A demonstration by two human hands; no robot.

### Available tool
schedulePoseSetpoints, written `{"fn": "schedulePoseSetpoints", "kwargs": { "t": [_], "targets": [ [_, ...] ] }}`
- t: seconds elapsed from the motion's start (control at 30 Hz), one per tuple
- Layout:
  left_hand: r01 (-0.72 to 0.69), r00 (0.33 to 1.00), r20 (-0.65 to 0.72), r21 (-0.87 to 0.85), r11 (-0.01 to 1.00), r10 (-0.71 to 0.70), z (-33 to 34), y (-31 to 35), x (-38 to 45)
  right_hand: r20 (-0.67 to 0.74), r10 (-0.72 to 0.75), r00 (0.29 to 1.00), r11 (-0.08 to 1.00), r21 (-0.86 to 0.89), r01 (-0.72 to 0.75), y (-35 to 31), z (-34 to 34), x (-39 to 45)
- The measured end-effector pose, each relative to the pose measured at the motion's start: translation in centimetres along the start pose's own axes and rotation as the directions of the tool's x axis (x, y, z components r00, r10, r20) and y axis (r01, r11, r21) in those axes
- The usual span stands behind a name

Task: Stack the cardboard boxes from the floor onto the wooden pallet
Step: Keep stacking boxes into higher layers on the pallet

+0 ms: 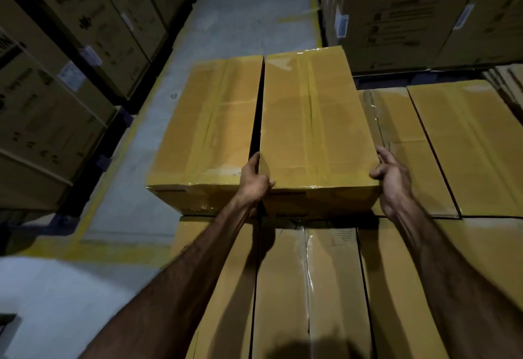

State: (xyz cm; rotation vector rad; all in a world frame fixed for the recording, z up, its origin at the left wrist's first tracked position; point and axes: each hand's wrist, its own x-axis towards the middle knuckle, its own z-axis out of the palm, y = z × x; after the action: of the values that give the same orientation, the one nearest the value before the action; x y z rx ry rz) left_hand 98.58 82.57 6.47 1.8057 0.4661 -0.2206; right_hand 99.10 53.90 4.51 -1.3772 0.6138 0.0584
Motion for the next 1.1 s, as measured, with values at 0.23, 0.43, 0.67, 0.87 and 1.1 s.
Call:
{"fn": "schedulePoseSetpoints", "kwargs": {
  "t": [0.23,0.43,0.67,0.87,1.1],
  "targets": [
    [-0.009,1.000,-0.003,0.094,0.996,0.009,-0.1,0.8,0.2,0.009,-0.042,0.999,0.999,-0.003,0.042,-0.7,0.5,-0.2],
    [-0.079,0.997,-0.005,0.211,0.974,0.082,0.3,1.3,-0.4,-0.024,-0.072,0.997,0.997,-0.015,0.072,-0.1,0.7,0.6],
    [-0.379,0.879,0.063,0.693,0.613,0.472,-1.5,-1.0,-3.7,-0.031,-0.148,0.988,0.978,-0.155,0.141,1.0,0.9,-0.7],
    [-0.314,0.887,0.192,0.917,0.245,0.419,-6.5,-5.1,-2.3,-0.095,-0.021,0.995,0.995,-0.103,0.012,3.7,0.2,-2.0],
    [-0.309,0.888,0.196,0.925,0.222,0.417,-6.7,-6.0,-1.8,-0.127,-0.105,0.986,0.994,-0.012,0.104,4.1,1.7,-2.6]
  ]
}}
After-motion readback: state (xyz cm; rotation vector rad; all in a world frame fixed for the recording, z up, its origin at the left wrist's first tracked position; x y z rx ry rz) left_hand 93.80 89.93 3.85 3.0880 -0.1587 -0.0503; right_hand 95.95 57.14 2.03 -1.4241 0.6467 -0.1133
